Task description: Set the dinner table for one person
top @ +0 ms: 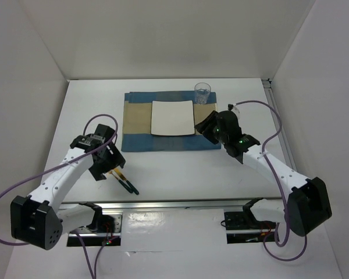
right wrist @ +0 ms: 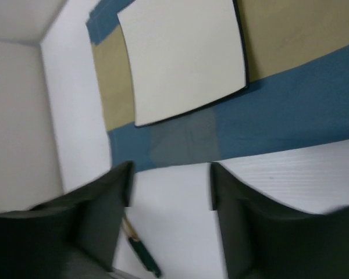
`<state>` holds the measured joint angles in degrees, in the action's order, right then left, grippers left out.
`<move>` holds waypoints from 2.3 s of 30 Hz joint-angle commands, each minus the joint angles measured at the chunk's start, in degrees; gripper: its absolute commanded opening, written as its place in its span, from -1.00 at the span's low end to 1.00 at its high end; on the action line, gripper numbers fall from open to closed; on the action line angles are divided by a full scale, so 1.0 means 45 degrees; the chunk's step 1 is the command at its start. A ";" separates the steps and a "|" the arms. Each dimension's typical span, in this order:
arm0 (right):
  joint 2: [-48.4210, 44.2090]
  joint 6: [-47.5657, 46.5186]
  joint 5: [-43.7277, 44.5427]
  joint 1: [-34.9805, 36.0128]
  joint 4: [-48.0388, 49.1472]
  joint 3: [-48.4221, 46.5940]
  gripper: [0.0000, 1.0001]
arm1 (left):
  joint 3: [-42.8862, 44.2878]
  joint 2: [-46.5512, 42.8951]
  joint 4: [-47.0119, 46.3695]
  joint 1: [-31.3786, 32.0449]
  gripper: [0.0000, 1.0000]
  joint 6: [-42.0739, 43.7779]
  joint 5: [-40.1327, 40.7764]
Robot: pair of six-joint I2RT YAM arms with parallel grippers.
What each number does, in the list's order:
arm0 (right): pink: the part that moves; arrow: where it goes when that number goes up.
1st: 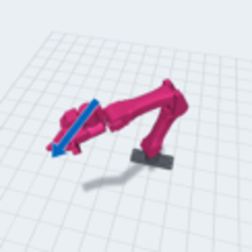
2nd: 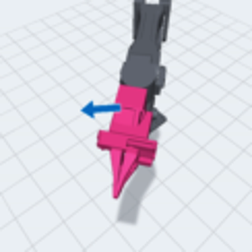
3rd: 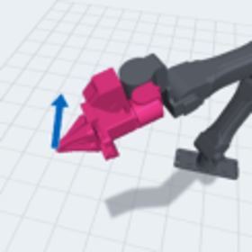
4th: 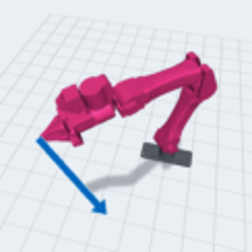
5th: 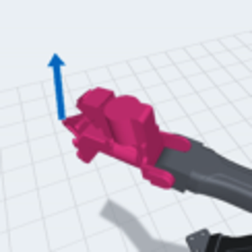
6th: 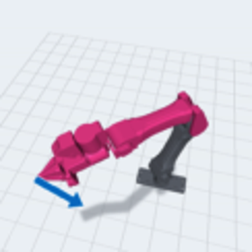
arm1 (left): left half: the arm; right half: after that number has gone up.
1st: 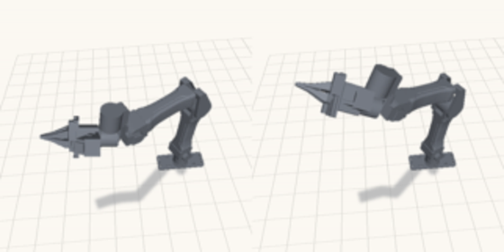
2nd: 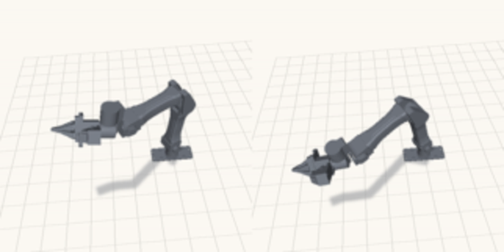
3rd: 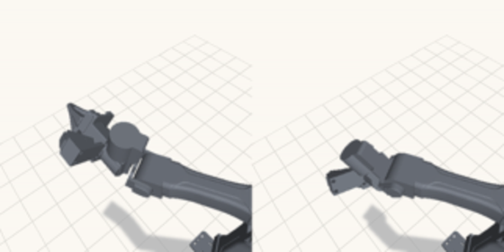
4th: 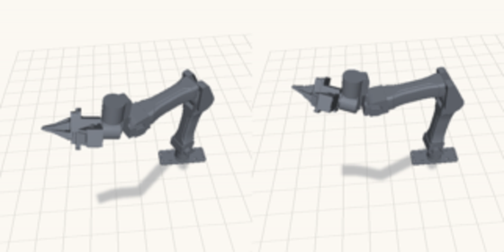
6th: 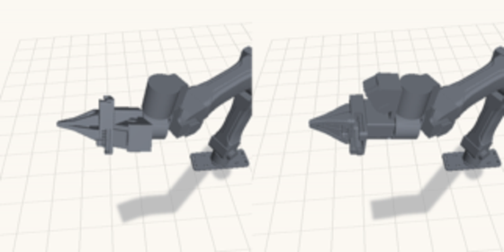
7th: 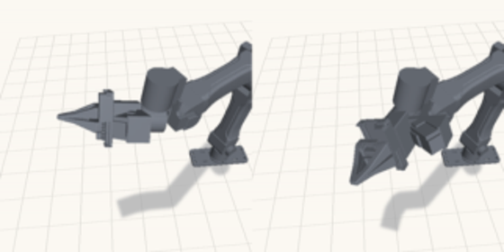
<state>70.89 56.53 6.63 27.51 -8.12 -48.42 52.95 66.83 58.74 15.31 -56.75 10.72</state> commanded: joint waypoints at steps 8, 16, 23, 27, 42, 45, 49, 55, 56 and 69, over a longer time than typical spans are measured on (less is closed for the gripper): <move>-0.0774 -0.2659 -0.0907 0.0079 -0.1985 -0.0391 -0.09 | -0.2800 -0.1276 -0.2173 -0.0297 0.80 -0.2135 -0.1132; -0.0774 -0.3110 -0.1826 0.0079 -0.2219 -0.0391 -0.06 | -0.3991 -0.1511 -0.3229 -0.0297 0.61 -0.2701 -0.1406; -0.0774 -0.3344 -0.1826 0.0079 -0.2336 -0.0391 -0.06 | -0.4344 -0.1374 -0.3522 -0.0181 0.28 -0.3207 -0.1132; -0.0656 -0.3461 -0.1709 0.0079 -0.2336 -0.0391 -0.06 | -0.4618 -0.1374 -0.3522 -0.0064 0.22 -0.3326 -0.1015; -0.0168 -0.3579 -0.1709 0.0079 -0.1985 -0.0391 -0.06 | -0.4891 -0.0575 -0.3796 0.0307 0.00 -0.3443 -0.1015; -0.0051 -0.3695 -0.1709 0.0079 -0.1985 -0.0391 -0.06 | -0.4891 -0.0573 -0.3912 0.0309 0.00 -0.3443 -0.1015; -0.0051 -0.3696 -0.1709 0.0079 -0.1985 -0.0391 -0.06 | -0.4891 -0.0300 -0.4029 0.0426 0.00 -0.3560 -0.1015; 0.0182 -0.3813 -0.1709 0.0079 -0.1869 -0.0509 -0.06 | -0.4891 -0.0026 -0.4147 0.0543 0.00 -0.3560 -0.1015; 0.0183 -0.3813 -0.1709 0.0079 -0.1867 -0.0509 -0.06 | -0.4891 -0.0026 -0.4147 0.0543 0.00 -0.3560 -0.0880; 0.0671 -0.4047 -0.1943 -0.0058 -0.1750 -0.0743 -0.08 | -0.4774 0.0092 -0.3914 0.0660 -0.09 -0.3795 -0.0645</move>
<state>73.19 39.29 -1.85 27.49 -17.89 -48.86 31.46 67.07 39.46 18.04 -72.51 5.93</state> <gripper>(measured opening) 0.462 0.457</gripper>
